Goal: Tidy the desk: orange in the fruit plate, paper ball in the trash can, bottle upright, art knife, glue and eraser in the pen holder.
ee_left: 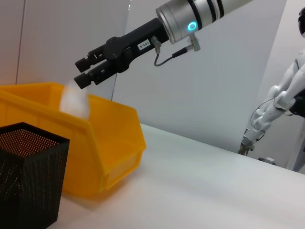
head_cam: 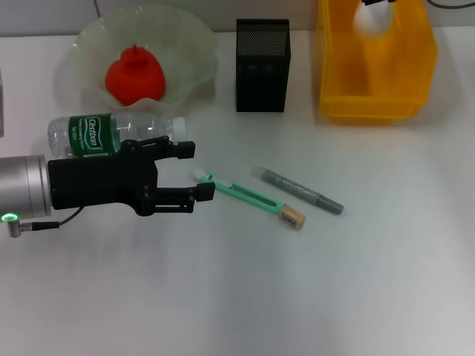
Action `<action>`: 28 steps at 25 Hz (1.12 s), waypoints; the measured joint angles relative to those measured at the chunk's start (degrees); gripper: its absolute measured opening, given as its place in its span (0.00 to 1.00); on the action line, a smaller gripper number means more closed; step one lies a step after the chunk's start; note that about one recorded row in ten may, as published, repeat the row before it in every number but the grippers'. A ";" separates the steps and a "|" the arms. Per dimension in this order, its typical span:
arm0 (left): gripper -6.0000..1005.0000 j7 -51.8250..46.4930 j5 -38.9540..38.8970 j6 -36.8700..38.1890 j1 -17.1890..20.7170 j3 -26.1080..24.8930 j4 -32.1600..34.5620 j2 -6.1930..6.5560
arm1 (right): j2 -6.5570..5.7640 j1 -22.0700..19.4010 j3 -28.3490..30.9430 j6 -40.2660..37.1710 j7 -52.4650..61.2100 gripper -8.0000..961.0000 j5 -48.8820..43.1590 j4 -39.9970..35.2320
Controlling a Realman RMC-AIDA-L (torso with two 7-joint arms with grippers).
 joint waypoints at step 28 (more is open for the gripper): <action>0.82 -4.71 0.64 -2.10 -2.97 -0.22 1.54 1.09 | -3.23 -21.21 0.43 -28.65 -64.80 0.83 61.65 27.54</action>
